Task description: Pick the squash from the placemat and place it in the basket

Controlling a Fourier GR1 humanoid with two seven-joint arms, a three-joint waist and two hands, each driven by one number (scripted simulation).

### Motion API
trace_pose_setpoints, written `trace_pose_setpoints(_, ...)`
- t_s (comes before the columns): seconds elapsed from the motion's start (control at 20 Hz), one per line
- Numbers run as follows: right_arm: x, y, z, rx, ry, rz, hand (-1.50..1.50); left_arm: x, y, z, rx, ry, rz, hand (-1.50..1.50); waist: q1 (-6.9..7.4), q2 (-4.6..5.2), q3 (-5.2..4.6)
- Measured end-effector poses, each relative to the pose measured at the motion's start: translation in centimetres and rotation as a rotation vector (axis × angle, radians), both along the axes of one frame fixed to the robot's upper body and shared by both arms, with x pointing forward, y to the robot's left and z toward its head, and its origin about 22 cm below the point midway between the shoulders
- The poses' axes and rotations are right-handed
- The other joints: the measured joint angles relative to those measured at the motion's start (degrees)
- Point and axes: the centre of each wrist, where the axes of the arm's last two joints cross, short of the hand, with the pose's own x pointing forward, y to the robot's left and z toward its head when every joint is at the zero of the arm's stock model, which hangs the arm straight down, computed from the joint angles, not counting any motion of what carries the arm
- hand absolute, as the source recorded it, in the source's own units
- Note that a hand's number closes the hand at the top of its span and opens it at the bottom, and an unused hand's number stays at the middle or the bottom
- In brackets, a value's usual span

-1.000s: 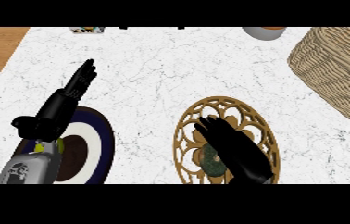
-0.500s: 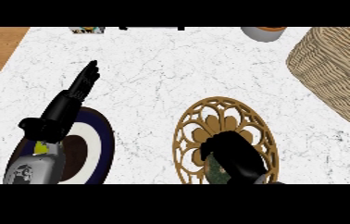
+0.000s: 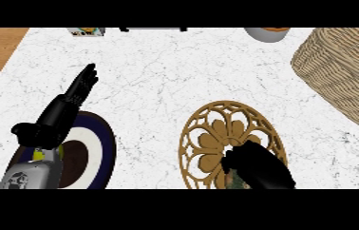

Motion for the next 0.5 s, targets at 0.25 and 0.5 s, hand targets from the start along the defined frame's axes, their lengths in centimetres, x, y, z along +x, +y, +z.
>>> trace_pose_setpoints(0.25, -1.4, -6.8, 0.3, -0.058, -0.049, 0.199, 1.50, -0.3, 0.9, -0.2, -0.004, 0.006, 0.035, 0.00, -2.21, -0.20, 0.69)
trace_pose_setpoints(0.5, -2.9, -13.3, 0.2, -0.042, -0.052, 0.327, 1.50, -0.6, 1.5, -0.4, -0.003, 0.004, 0.062, 0.00, -3.70, 0.07, 1.04)
